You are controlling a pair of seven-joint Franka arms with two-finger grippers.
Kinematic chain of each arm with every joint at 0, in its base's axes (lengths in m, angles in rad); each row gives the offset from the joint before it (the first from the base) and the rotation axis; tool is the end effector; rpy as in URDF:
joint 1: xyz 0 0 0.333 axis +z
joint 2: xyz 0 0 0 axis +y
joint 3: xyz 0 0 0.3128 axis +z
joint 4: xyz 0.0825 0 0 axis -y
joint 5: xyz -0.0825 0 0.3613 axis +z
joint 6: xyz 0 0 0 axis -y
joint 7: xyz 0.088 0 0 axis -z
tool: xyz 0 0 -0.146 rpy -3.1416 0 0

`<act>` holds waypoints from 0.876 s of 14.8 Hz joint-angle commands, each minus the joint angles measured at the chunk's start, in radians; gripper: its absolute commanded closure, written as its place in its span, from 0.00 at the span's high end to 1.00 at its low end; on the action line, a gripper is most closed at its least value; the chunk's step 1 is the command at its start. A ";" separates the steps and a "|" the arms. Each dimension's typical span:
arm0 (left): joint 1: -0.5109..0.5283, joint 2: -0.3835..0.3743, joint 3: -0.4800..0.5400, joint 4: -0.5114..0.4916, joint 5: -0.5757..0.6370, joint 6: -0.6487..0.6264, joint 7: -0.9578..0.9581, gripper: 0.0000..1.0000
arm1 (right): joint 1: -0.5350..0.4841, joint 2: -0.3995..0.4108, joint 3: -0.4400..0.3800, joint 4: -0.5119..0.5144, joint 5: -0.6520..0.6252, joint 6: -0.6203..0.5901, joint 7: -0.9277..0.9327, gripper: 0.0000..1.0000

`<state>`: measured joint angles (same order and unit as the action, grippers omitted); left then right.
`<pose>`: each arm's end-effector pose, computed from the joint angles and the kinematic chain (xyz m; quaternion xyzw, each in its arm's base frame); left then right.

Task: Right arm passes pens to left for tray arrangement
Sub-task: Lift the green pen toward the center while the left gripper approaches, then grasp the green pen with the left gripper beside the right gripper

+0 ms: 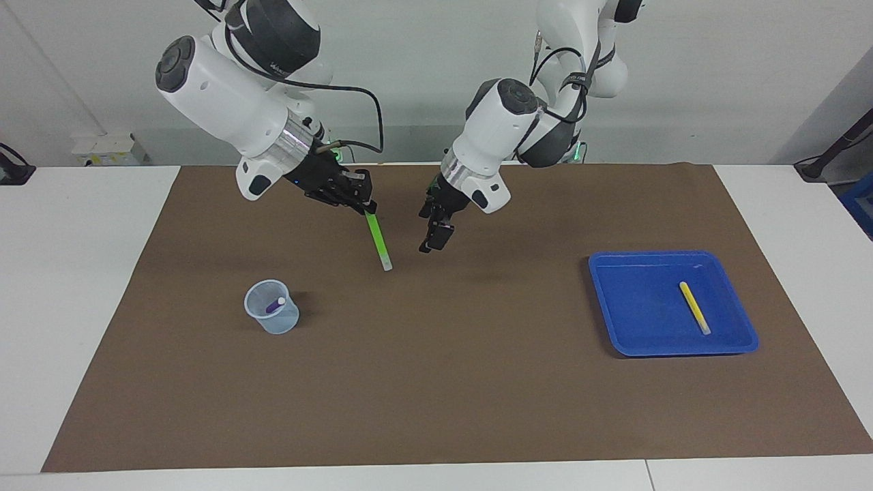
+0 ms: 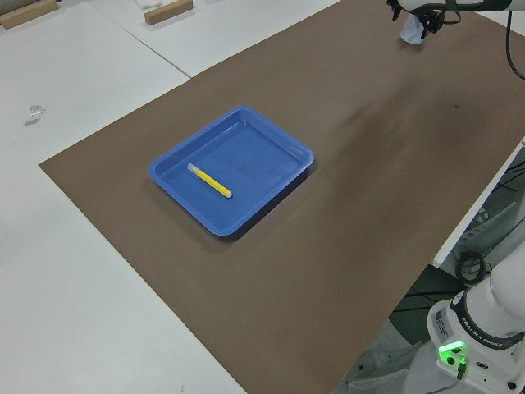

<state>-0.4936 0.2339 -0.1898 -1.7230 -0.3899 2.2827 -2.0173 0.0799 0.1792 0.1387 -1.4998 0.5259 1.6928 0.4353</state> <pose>0.4965 -0.4192 0.4555 0.6911 0.6799 -0.1468 0.1962 0.5694 0.1888 0.5449 -0.9533 0.1347 0.0797 0.2582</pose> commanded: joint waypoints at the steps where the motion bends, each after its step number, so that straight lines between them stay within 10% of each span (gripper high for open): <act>1: -0.009 -0.008 0.015 0.028 -0.046 0.012 -0.093 0.96 | -0.008 -0.003 0.004 -0.011 0.020 0.014 0.010 0.07; 13: -0.155 0.019 0.013 0.042 0.016 0.251 -0.293 0.90 | 0.011 -0.012 0.004 -0.030 0.012 0.036 0.011 0.06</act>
<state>-0.6233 0.2443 -0.1844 -1.6839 -0.3836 2.5095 -2.2966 0.0849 0.1795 0.1329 -1.5065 0.5195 1.6961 0.4361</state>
